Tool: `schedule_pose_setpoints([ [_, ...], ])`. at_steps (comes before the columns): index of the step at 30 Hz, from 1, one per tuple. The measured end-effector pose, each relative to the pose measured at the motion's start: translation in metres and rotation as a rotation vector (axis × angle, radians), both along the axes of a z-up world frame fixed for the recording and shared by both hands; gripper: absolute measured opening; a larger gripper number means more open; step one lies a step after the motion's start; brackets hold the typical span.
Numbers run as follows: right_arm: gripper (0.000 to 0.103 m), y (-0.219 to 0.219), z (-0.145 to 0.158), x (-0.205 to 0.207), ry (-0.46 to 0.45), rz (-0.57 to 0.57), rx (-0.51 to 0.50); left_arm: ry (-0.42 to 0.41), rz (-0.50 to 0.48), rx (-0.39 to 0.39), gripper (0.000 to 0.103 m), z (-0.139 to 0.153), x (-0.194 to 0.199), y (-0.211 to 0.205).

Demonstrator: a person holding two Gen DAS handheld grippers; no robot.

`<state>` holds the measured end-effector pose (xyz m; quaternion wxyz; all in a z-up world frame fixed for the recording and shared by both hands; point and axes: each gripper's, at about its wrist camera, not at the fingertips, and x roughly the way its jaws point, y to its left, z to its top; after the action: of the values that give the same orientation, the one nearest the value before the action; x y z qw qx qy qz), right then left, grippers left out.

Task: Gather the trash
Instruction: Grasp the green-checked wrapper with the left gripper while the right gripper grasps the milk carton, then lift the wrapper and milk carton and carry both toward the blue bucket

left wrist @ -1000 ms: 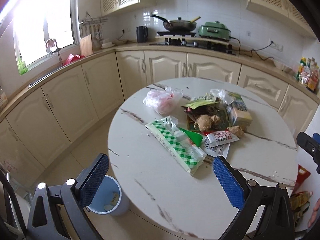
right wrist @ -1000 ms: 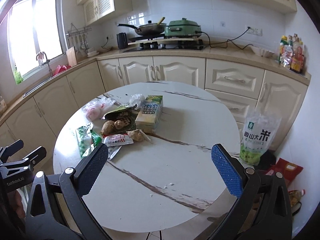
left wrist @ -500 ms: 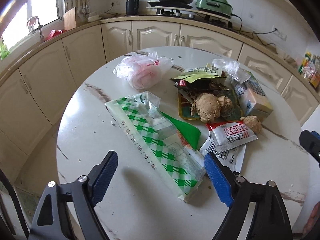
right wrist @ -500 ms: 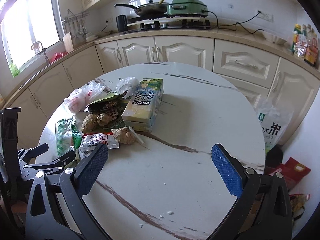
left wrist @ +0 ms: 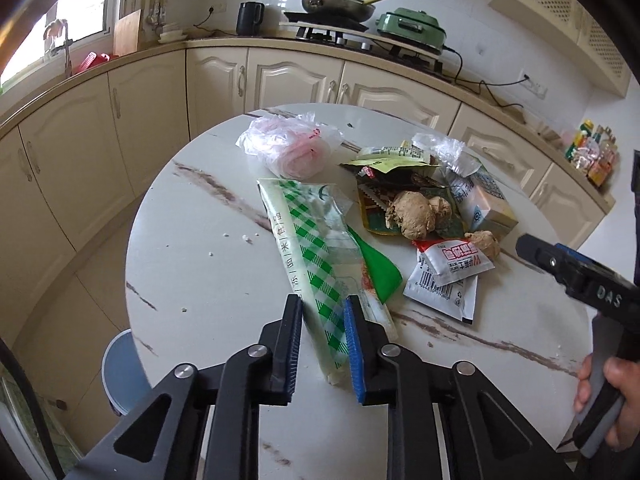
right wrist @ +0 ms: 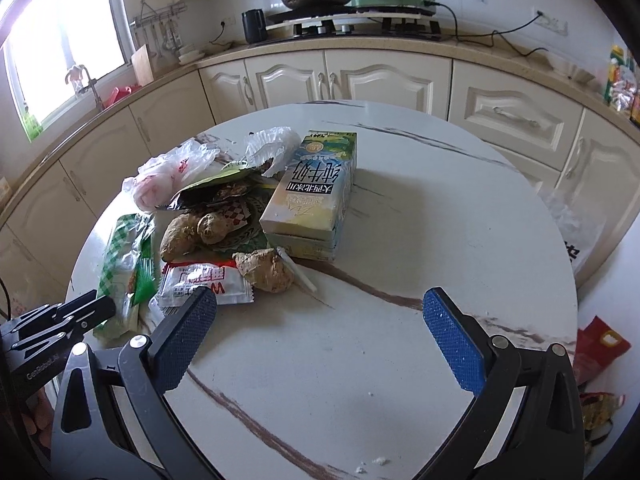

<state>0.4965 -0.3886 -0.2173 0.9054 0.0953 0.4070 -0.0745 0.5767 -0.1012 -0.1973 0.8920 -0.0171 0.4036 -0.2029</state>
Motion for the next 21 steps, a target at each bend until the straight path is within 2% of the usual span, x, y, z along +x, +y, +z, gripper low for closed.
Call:
schedule_pose_setpoints([
  [3,0.103,-0.009,0.000,0.022,-0.001,-0.025,0.013,-0.003,-0.005,-0.010,0.014,0.004,-0.010,0.008],
  [6,0.103,-0.017,-0.007,0.049,0.033,-0.034,0.060,-0.002,0.013,-0.015,0.025,0.006,-0.013,0.016],
  [8,0.103,-0.018,-0.012,0.063,0.051,-0.031,0.055,0.000,0.025,-0.004,0.046,0.009,-0.017,0.015],
  [9,0.103,-0.018,-0.016,0.071,0.071,-0.036,0.040,0.001,0.028,-0.013,0.053,0.010,-0.019,0.017],
  [11,0.103,-0.021,-0.022,0.079,0.087,-0.039,0.037,-0.020,0.024,-0.022,0.081,0.014,-0.023,0.015],
  [14,0.101,-0.026,-0.025,0.085,0.075,-0.032,0.053,-0.068,0.025,0.033,0.086,0.018,-0.024,0.004],
  [16,0.082,-0.032,-0.028,0.087,0.083,-0.034,0.076,-0.077,0.041,0.070,0.088,0.019,-0.016,-0.005],
  [17,0.062,-0.034,-0.028,0.088,0.080,-0.034,0.064,-0.065,0.047,0.092,0.089,0.018,-0.010,-0.010],
  [18,0.048,-0.035,-0.027,0.088,0.086,-0.029,0.054,-0.049,0.054,0.111,0.089,0.017,-0.005,-0.014],
  [21,0.047,-0.040,-0.025,0.083,0.069,0.000,0.074,0.003,0.076,0.156,0.089,0.012,0.014,-0.028],
])
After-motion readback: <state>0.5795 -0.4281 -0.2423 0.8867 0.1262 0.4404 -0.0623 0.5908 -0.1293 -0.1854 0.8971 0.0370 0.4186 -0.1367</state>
